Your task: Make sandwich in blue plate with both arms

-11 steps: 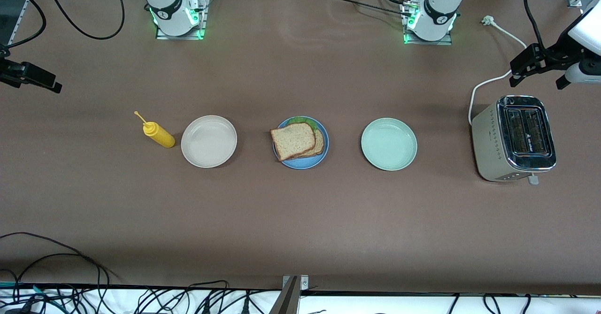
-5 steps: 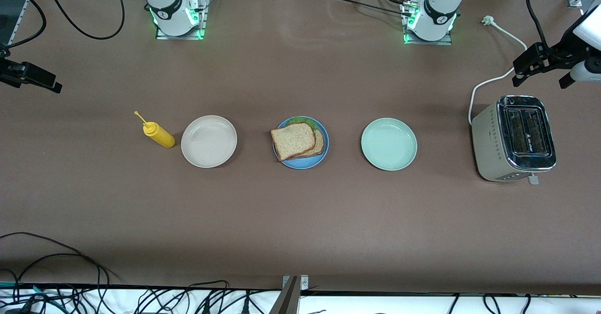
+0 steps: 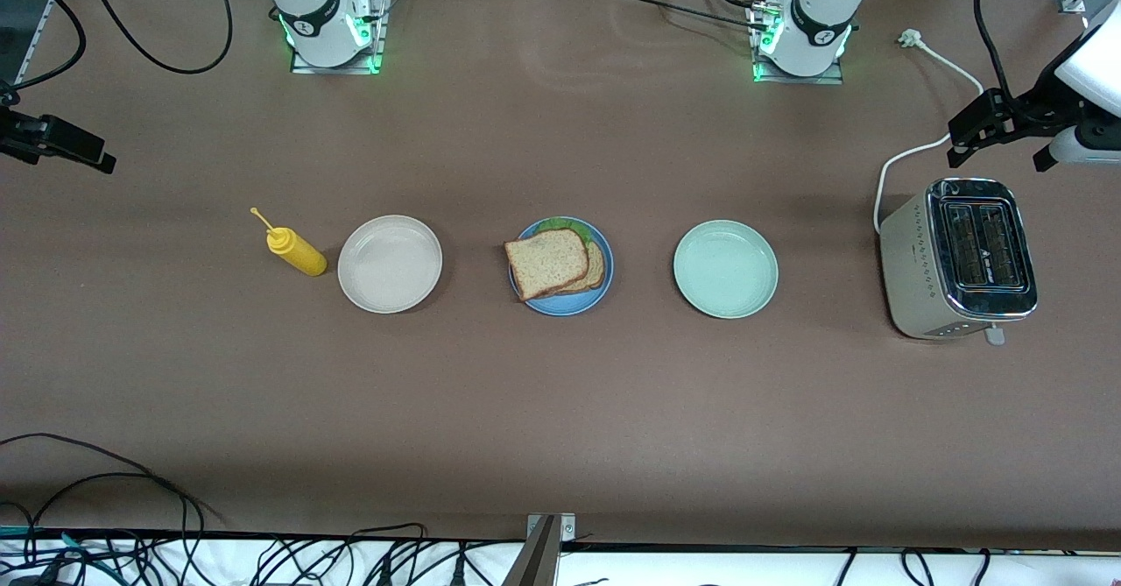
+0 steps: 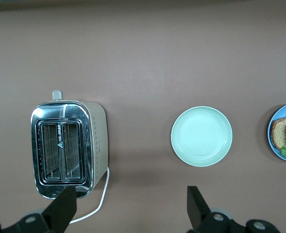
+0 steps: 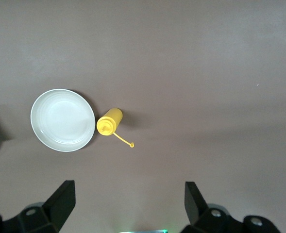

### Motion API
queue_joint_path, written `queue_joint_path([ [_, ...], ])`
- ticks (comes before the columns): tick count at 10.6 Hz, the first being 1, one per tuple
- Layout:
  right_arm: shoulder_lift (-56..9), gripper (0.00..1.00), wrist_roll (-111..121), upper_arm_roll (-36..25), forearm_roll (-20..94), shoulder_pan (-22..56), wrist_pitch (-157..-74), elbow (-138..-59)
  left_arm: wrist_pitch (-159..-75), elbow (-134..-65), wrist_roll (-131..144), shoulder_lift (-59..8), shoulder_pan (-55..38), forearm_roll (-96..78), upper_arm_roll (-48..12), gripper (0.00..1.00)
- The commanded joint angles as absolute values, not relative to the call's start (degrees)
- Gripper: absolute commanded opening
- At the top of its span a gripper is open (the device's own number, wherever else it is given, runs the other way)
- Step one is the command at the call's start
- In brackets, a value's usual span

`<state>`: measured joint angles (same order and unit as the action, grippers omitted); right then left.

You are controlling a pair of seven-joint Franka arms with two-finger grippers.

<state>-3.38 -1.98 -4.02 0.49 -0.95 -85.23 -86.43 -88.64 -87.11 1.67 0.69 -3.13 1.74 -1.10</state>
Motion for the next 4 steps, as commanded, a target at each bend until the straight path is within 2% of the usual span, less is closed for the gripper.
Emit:
queue_joint_path([
  [1, -3.87, 1.00, -1.23, -3.78, 0.70, -1.23, -84.64, -84.99, -88.15, -86.48, 2.11, 0.35, -2.64, 2.37, -1.14, 1.00],
  [4, -3.95, 1.00, 0.97, -3.61, 0.62, -1.14, -84.98, -85.08, -88.15, -86.48, 2.11, 0.44, -2.64, 2.37, -1.05, 1.00],
])
